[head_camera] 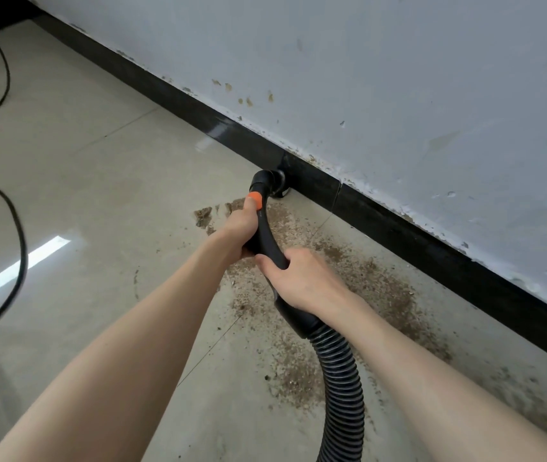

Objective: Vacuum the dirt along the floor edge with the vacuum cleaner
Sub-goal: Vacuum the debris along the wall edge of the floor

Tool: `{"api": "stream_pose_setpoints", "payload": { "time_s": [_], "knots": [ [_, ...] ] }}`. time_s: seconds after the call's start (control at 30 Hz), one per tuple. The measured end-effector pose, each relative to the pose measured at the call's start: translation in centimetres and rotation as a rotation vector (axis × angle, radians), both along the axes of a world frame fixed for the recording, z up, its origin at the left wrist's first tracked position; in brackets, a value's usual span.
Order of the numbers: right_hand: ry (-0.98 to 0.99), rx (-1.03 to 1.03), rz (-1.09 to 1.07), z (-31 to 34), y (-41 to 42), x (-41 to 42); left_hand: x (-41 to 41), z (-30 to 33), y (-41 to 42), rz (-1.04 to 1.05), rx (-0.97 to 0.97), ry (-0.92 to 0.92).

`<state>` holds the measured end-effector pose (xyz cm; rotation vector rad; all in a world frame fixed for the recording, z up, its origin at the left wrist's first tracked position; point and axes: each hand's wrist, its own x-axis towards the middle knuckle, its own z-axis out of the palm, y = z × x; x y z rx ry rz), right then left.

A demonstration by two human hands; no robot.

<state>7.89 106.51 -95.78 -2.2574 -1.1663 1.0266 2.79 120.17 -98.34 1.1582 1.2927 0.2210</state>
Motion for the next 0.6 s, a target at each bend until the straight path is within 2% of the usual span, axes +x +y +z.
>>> {"api": "stream_pose_setpoints", "payload": {
  "time_s": [0.17,0.4,0.6],
  "knots": [
    [-0.041,-0.014,-0.005,0.4,-1.3,-0.2,0.0,-0.2,-1.1,-0.001,-0.012,0.018],
    [-0.111,-0.029,0.008,1.5,-3.5,-0.6,-0.3,-0.6,-2.9,-0.009,-0.047,-0.054],
    [-0.202,-0.01,0.096,3.0,-3.5,-2.6,-3.0,0.6,-3.3,0.12,-0.021,-0.12]
  ]
}}
